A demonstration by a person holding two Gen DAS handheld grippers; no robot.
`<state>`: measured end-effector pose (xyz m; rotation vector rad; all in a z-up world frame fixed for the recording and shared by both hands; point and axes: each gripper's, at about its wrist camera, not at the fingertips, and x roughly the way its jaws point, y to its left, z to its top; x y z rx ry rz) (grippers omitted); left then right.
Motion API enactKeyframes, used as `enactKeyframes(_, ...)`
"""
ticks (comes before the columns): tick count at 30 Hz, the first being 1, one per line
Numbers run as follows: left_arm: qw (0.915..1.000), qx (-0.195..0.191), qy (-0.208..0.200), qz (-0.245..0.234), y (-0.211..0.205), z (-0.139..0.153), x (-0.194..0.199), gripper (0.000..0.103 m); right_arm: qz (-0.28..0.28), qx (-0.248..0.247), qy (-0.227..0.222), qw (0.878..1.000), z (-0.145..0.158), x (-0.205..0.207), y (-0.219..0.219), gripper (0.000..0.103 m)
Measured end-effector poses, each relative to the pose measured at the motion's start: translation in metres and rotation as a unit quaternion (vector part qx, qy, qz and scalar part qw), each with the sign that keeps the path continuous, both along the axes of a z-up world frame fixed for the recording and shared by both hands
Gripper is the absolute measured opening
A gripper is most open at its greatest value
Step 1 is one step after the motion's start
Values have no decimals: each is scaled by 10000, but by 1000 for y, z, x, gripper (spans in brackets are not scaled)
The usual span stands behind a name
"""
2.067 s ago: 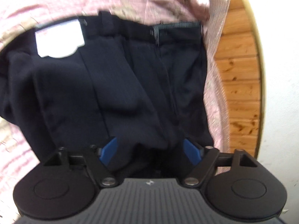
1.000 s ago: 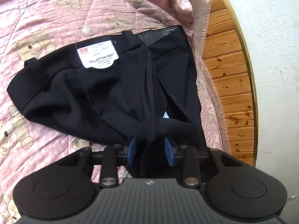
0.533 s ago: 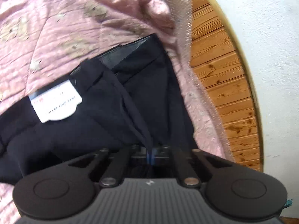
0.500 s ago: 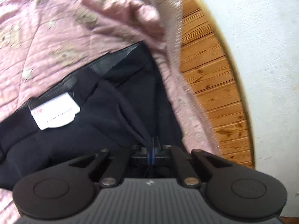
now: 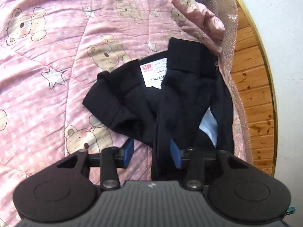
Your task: Fold clothes
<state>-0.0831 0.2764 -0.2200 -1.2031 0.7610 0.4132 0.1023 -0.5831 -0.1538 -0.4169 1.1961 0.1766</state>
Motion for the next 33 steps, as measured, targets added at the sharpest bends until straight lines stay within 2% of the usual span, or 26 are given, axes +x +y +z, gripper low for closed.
enactKeyframes(1,9999,69,-107,61,4,6,-1,60,-708,551,-35,9960,2,-1,-7,24)
enactKeyframes(2,9996,147,-222,117,8,12,-2,66,-1278,1103,-104,9856,5,-1,-12,39)
enactKeyframes(4,9987,275,-393,196,17,21,2,73,-2021,2102,-318,9560,13,-3,-15,59)
enactKeyframes(5,9983,293,-458,216,21,23,6,78,-2294,2428,-415,9417,13,-5,-14,66)
enactKeyframes(9,9980,270,-566,71,34,22,35,82,-3164,3475,-504,8813,-4,-5,-2,75)
enactKeyframes(10,9981,288,-551,-17,33,21,44,82,-3382,3678,-526,8646,-9,-5,0,82)
enactKeyframes(11,9978,316,-587,-56,33,24,50,82,-3619,3860,-554,8467,-14,-5,1,84)
enactKeyframes(14,9953,356,-893,-110,33,35,61,83,-4233,4341,-663,7925,-27,-2,3,84)
enactKeyframes(15,9942,379,-998,-102,34,40,62,84,-4373,4455,-734,7778,-30,1,3,84)
enactKeyframes(17,9926,510,-1095,-96,34,47,63,89,-4503,4579,-950,7606,-38,6,3,91)
enactKeyframes(20,9947,578,-840,-118,30,45,70,91,-4747,4538,-1124,7457,-55,16,-3,93)
enactKeyframes(24,9982,466,-309,-201,23,17,94,91,-5004,4518,-1421,7248,-73,21,-16,93)
enactKeyframes(25,9983,484,-220,-222,22,11,101,90,-4985,4526,-1478,7244,-76,24,-17,93)
enactKeyframes(27,9980,567,-105,-272,20,5,117,85,-4728,4653,-1538,7323,-81,34,-15,89)
enactKeyframes(28,9978,597,-54,-299,19,3,125,77,-4619,4762,-1476,7335,-84,40,-15,72)
enactKeyframes(29,9975,613,70,-333,19,3,130,57,-4543,4839,-1361,7355,-87,47,-15,56)
enactKeyframes(30,9972,628,200,-367,19,2,136,46,-4465,4914,-1245,7373,-90,53,-15,53)
enactKeyframes(31,9966,642,331,-401,19,2,141,27,-4427,4910,-1180,7410,-91,59,-14,53)
enactKeyframes(32,9958,656,461,-435,19,2,146,12,-4438,4808,-1179,7470,-88,63,-12,51)
enactKeyframes(33,9959,654,426,-447,20,6,150,5,-4449,4705,-1178,7529,-85,67,-9,52)
